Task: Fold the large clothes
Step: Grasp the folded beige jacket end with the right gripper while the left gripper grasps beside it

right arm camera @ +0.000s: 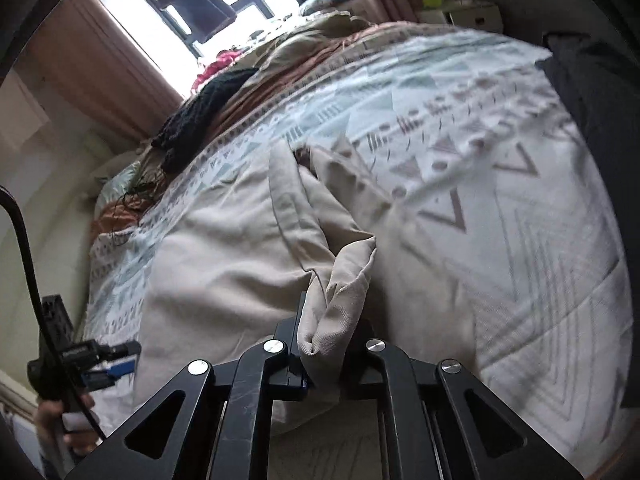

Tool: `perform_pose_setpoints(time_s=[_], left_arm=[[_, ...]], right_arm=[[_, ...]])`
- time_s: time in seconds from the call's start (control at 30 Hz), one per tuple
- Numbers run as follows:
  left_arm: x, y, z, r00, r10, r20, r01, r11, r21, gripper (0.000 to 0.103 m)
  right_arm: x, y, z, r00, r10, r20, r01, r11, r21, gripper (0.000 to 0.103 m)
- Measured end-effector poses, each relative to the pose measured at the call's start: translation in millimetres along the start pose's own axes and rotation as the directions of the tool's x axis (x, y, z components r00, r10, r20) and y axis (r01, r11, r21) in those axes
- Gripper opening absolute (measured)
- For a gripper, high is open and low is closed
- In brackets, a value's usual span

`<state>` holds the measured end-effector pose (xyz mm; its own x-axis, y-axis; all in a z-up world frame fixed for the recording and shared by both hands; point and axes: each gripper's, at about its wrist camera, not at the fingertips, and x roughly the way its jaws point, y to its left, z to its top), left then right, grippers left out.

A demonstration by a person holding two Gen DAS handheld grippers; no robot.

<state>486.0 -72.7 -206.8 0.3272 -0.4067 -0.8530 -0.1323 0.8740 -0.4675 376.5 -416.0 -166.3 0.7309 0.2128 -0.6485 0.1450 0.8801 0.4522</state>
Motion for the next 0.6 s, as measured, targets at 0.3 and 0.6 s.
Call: perform_pose_setpoints(time_s=[0.3,0.6], left_arm=[[3,-20,-6,0.998,-0.059,-0.011,0.059,0.998,0.019,0.06],[17,-32,-9,0.998,-0.051,-0.026,0.052,0.998,0.039,0.06]], right_arm=[[-22,-23,-1,0.995,-0.074,0.073,0.068,0.994,0.083,0.008],[-9,-49,-13,0.994,-0.099,-0.053,0.106,0.984,0.145,0.011]])
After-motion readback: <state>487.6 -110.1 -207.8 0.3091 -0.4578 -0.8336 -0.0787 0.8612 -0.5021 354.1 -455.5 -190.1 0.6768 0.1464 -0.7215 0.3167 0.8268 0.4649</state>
